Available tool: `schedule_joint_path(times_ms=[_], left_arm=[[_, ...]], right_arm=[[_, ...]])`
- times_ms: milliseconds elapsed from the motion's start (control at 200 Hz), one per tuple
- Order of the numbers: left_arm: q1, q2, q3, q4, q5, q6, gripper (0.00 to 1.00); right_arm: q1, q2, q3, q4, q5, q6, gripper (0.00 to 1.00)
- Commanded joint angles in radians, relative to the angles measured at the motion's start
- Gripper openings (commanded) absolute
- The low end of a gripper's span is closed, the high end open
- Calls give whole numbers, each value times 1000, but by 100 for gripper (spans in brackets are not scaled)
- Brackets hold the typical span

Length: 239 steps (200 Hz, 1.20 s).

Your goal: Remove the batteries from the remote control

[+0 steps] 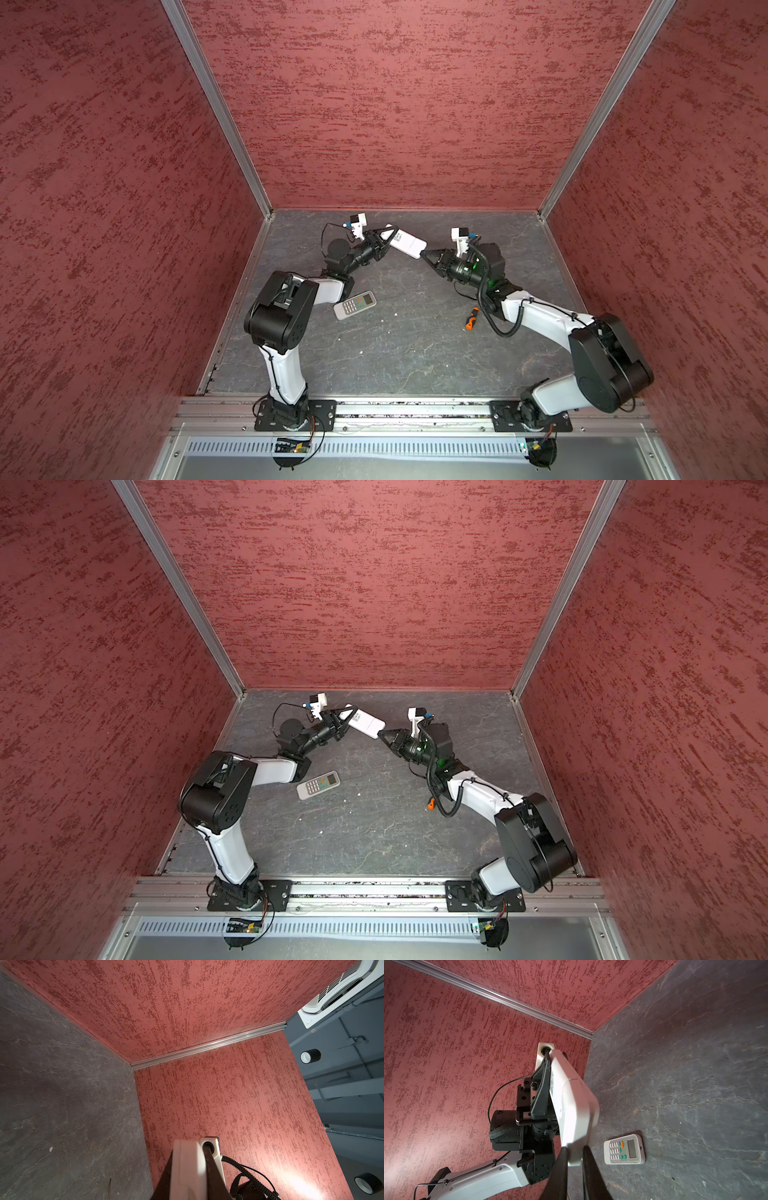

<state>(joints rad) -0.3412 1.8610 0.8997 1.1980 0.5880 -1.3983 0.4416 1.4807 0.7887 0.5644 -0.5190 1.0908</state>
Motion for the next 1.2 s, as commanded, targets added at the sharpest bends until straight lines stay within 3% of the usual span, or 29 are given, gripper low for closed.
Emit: schedule_joint_path(times_ms=[0,326,1192], left_arm=[[1,-1,28,46,26,-1,0],[-12,1,21,34,30,18,0],[-7,-14,-17,4,39,51,0]], right_arm=[[-5,-22,13,19,-11,-10,15],[-5,-14,47,58,-41,-5,23],[-12,-17,73,21,-37,-36,21]])
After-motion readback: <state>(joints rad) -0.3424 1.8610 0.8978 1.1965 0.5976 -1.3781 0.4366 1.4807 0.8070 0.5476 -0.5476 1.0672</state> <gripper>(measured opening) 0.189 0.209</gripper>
